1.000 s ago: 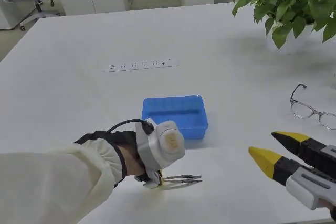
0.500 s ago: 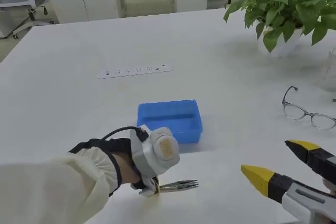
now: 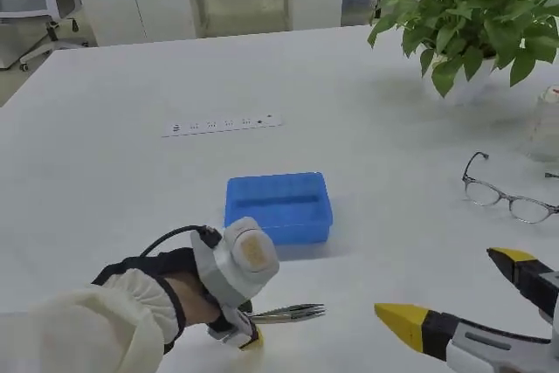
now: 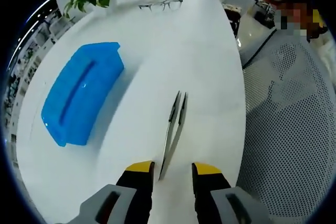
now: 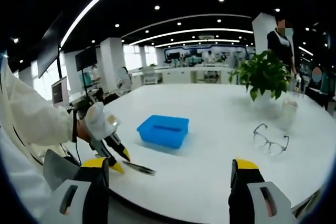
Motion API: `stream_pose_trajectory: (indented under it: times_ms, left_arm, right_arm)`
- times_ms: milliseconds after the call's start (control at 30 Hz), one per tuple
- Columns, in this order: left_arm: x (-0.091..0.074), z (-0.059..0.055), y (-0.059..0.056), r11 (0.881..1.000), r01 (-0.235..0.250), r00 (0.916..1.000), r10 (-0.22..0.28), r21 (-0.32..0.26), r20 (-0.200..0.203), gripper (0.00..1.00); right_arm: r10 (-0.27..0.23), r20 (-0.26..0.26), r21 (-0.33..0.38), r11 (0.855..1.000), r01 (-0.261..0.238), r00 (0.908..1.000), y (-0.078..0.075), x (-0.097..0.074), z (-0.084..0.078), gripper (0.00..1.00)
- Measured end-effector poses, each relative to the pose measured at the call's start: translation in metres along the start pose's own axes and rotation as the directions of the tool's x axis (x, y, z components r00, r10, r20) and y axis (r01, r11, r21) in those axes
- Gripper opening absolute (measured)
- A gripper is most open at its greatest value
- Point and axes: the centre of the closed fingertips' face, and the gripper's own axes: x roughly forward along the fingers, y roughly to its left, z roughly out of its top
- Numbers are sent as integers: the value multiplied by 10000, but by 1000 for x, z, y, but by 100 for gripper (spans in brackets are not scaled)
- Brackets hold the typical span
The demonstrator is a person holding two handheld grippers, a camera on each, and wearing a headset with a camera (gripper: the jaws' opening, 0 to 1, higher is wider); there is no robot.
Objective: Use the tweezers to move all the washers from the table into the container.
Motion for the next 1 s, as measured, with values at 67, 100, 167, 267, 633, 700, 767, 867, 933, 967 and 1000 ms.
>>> stream_pose_trajectory:
  times_ms: [67,100,167,267,633,700,767,867,933,967,1000]
  left_arm:
    - [-2,-1,0,9993,60,9997,-52,-361,240,41]
    - [-4,-1,1,9991,22,9990,-3,-430,439,41]
    - [-9,0,4,9973,-189,9963,247,-704,827,45]
    - [-21,1,6,9903,-391,9879,584,-1331,1440,55]
    - [-91,-2,29,8936,-1647,8815,3233,-4176,3442,90]
    - [-101,-8,28,8744,-1865,8656,3620,-4480,3461,96]
    - [-109,-13,26,8572,-1829,8465,3864,-4814,3663,99]
    - [-118,-29,27,8188,-2139,8249,4435,-5328,3504,99]
    - [-127,-34,23,7844,-2144,7987,4838,-5820,3578,99]
    - [-131,-36,21,7722,-2088,7906,4944,-6000,3612,99]
    - [-136,-38,20,7579,-2095,7767,5128,-6178,3657,99]
  right_arm:
    - [30,155,348,9994,-35,9999,2,1,2,99]
    - [74,203,343,9994,-81,9998,2,0,3,99]
    - [40,207,364,9993,-48,9998,2,0,4,99]
    - [127,-5,391,9992,-126,9999,3,1,0,99]
    - [111,-2,621,9980,-111,9999,2,4,2,99]
    - [68,-9,571,9983,-67,10000,1,4,2,99]
    - [110,-67,612,9981,-105,9999,1,5,1,99]
    - [109,-231,598,9982,-95,9997,2,6,-1,99]
    - [60,-258,537,9985,-46,9996,0,5,-2,99]
    - [-16,-261,531,9986,30,9997,-1,5,-2,99]
    - [-74,-209,537,9985,85,9998,-2,5,-1,99]
